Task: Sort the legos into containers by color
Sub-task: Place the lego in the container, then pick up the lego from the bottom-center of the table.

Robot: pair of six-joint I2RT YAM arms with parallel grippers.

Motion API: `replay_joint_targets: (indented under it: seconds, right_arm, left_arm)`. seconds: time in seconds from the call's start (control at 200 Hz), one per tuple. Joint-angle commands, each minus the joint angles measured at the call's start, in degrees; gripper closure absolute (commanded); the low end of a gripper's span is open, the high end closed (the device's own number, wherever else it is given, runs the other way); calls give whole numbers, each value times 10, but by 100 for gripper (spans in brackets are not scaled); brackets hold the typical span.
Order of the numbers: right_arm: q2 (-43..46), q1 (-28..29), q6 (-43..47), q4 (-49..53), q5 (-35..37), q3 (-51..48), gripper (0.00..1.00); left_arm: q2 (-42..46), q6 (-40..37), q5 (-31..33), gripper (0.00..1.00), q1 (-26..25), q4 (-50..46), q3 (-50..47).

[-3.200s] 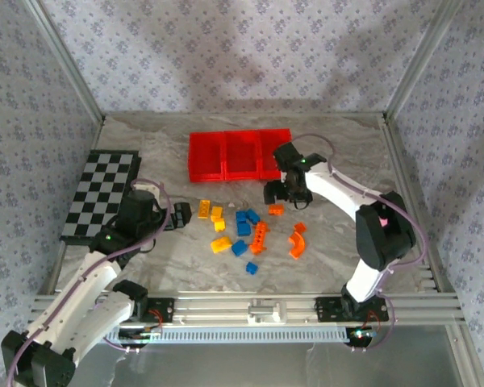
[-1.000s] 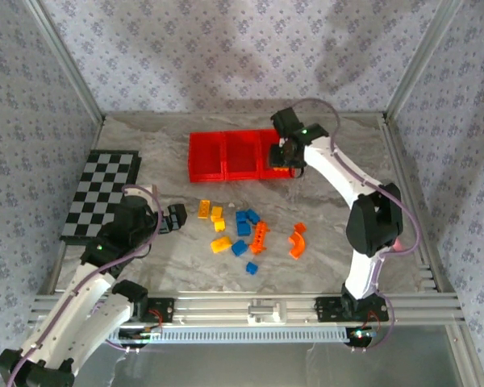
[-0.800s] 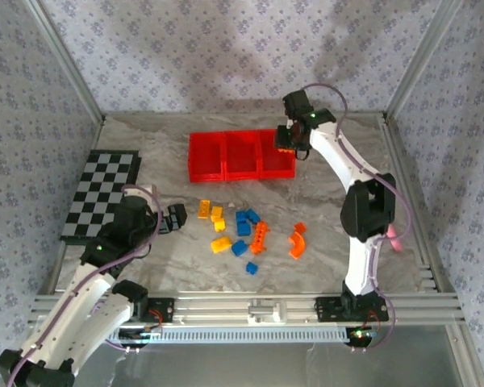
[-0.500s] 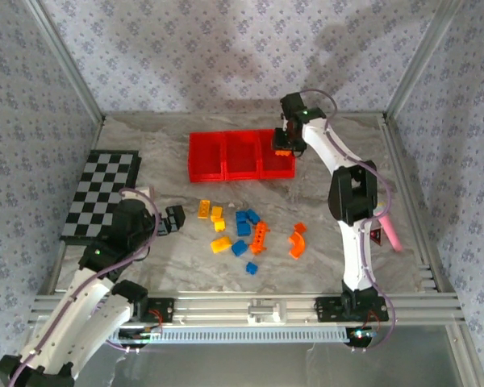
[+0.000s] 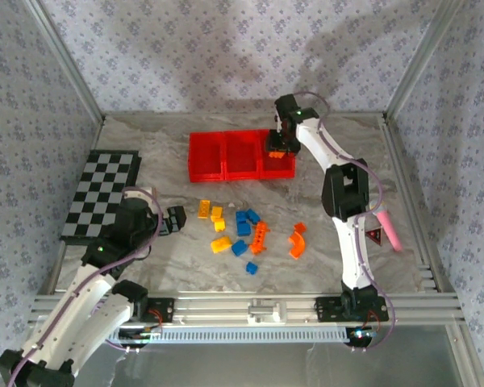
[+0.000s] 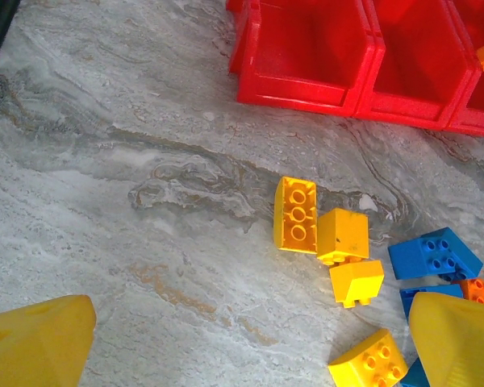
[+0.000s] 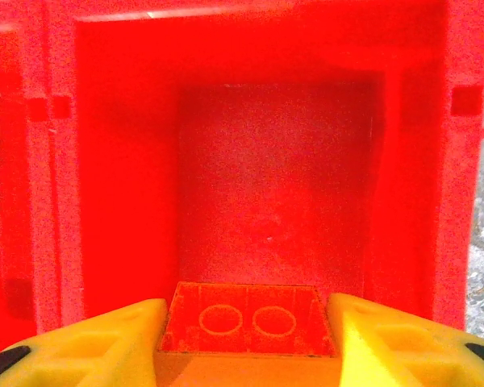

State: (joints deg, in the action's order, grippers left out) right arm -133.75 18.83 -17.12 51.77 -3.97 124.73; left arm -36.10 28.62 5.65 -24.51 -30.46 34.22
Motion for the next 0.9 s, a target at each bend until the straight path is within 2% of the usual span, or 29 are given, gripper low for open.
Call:
replay_joint_targets:
  seconds: [0.0, 0.225, 0.345, 0.44, 0.64, 0.77, 0.895]
  right_arm:
    - [-7, 0, 3, 27, -15, 23, 41]
    - [23, 6, 3, 51, -22, 25, 22]
    - [64, 14, 8, 59, -11, -2, 19]
    - [134, 26, 0, 36, 7, -79, 17]
    - [313, 52, -51, -16, 60, -324, 13]
    - [421, 75, -94, -10, 92, -472, 12]
    - [493, 122, -131, 15, 106, -575, 10]
  left_arm:
    - [9, 3, 7, 0, -3, -7, 3]
    - [28, 3, 7, 0, -3, 2, -6]
    - [30, 4, 6, 0, -3, 1, -6]
    - [29, 6, 3, 0, -3, 2, -6]
    - [28, 9, -11, 0, -3, 8, -10]
    - [25, 9, -24, 0, -4, 17, -15]
    - [19, 7, -31, 0, -5, 30, -19]
